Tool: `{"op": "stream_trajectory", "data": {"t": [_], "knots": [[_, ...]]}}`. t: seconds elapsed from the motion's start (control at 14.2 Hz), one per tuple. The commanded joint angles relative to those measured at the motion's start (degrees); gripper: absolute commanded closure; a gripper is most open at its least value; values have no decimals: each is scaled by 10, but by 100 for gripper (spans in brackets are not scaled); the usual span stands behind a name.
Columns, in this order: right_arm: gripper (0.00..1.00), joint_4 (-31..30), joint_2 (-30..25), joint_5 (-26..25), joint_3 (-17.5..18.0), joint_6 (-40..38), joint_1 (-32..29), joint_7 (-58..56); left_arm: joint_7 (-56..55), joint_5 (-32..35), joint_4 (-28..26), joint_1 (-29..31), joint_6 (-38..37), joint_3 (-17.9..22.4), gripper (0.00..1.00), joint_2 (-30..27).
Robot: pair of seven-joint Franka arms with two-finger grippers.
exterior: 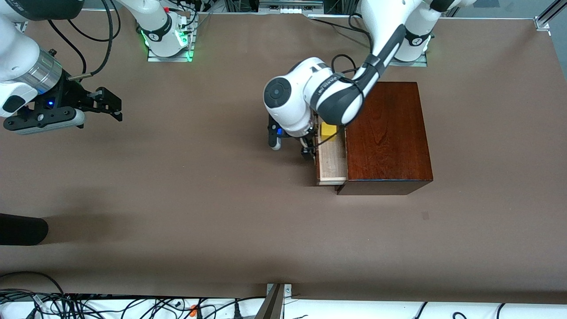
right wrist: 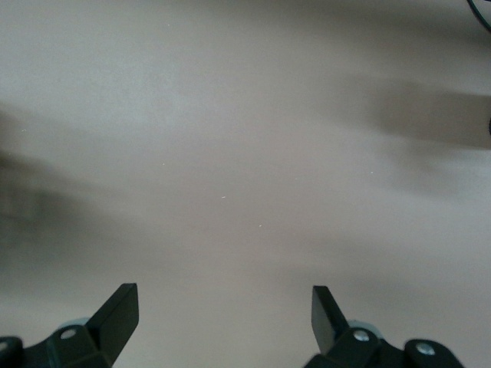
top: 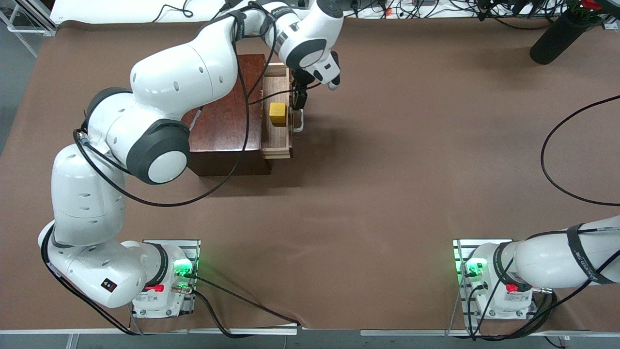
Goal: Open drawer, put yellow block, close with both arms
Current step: 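Push the drawer shut into the box with the left gripper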
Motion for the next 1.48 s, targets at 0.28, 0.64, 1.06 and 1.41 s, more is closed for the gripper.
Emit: {"op": "stream_trajectory", "data": {"t": [0.28, 0.64, 1.06, 1.41], "knots": [[0, 9, 3, -2, 0, -1, -1, 0, 22, 32, -22, 37, -64, 5, 0, -29], [0, 9, 3, -2, 0, -1, -1, 0, 53, 42, -43, 72, -76, 3, 0, -45], [0, 9, 3, -3, 0, -2, -2, -1, 4, 31, -32, 60, -68, -5, 0, -48], [0, 9, 3, -4, -1, -2, -2, -1, -201, 22, 29, 8, -72, -11, 0, -43]]}}
